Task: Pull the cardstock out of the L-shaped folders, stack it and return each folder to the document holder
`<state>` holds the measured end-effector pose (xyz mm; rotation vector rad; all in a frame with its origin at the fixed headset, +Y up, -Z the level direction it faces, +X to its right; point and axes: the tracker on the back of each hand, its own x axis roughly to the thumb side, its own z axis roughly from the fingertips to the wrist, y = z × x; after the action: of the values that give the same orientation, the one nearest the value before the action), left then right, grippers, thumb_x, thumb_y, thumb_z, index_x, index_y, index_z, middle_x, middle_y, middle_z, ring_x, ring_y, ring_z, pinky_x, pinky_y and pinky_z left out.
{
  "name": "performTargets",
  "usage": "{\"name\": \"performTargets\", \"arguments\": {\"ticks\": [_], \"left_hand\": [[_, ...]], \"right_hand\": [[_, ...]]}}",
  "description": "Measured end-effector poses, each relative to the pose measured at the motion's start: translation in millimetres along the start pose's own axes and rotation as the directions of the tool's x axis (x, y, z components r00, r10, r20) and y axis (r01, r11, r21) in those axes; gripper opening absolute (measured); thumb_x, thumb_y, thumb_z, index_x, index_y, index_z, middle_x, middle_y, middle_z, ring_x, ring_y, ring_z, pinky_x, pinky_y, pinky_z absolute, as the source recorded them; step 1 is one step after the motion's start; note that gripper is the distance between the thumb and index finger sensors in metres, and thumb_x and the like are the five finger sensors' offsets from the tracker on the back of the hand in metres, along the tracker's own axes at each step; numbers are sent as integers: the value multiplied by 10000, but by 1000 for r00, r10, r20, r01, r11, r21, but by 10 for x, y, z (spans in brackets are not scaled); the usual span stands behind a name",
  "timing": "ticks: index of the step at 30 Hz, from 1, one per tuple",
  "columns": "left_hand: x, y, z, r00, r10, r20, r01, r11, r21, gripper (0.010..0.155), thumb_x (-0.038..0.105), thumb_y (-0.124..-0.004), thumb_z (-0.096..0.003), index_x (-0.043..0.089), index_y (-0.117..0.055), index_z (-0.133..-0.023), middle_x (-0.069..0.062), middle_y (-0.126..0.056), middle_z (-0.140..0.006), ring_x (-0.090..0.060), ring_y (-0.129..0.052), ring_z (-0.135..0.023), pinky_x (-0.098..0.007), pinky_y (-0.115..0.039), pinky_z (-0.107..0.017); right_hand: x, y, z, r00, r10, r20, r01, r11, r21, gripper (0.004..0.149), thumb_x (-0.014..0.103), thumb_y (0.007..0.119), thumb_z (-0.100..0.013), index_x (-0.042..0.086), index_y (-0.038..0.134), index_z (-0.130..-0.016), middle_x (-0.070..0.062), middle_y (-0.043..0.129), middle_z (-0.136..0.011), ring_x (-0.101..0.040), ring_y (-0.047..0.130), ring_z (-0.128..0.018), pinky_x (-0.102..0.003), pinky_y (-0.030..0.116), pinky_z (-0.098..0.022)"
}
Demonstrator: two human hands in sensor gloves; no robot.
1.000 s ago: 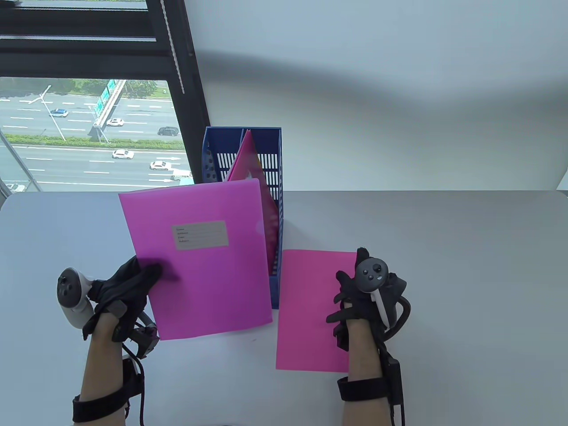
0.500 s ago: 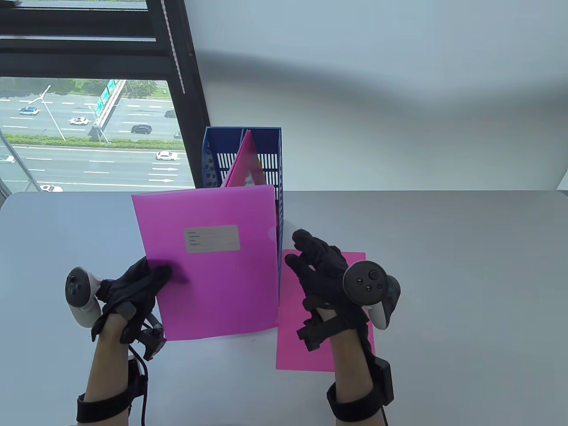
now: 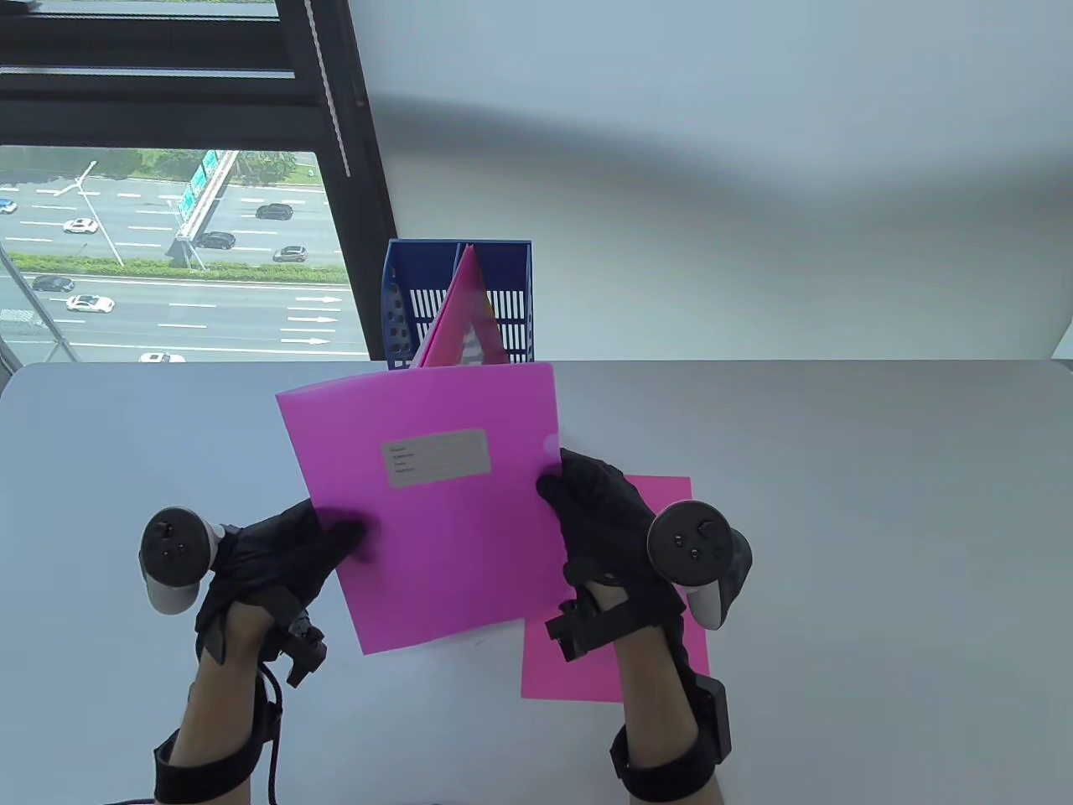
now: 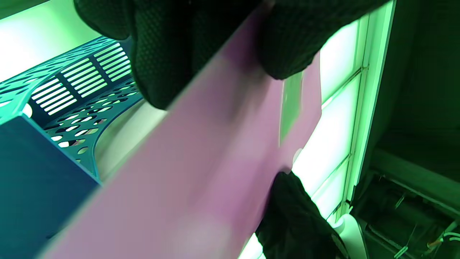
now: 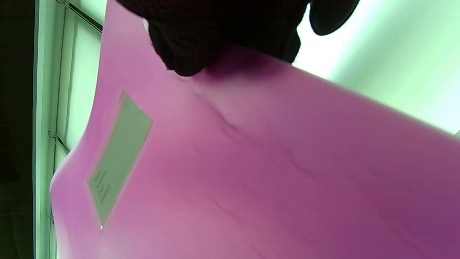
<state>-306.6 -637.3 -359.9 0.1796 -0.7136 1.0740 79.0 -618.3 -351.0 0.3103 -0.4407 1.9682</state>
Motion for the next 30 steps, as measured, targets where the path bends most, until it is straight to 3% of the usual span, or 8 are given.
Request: {"name": "performTargets", "arguments": {"ticks": [6,14,22,30], "left_hand": [[170,-87,-63,994,-108,22,109,989,-95,421,431,-831,-570,139,-914,-862,17,-1031,-492,-284,-1053,-469,-586,-684,-683],[280,-115,-83,992,-108,58,112,992,-62,407,389,-833,-563,105,-925,-840,13,-1044,-471,-281,-1076,-442,-564,-711,-672],[418,201,77,991,-100,84,86,985,152,405,385,-836,-559,102,-929,-833,14,-1048,-466,-278,-1083,-434,-553,-721,-669],[520,524,310,991,-75,111,23,912,409,406,387,-829,-561,107,-924,-838,19,-1047,-473,-275,-1082,-444,-549,-719,-673]], "right_hand": [[-35,-84,15,1000,-1,14,2,998,-66,357,400,800,-593,350,779,-946,52,856,-890,-152,875,-687,-517,531,-778],[-22,-161,47,998,62,25,-57,984,-167,416,422,803,-599,318,737,-997,37,841,-926,-159,889,-711,-508,550,-769],[-100,-336,68,1000,4,10,-2,971,-241,424,413,779,-615,311,711,-1020,26,824,-948,-171,880,-723,-510,547,-766],[-126,-300,52,1000,2,0,-2,976,-218,425,410,770,-619,311,703,-1026,26,824,-948,-173,882,-720,-510,547,-766]]}}
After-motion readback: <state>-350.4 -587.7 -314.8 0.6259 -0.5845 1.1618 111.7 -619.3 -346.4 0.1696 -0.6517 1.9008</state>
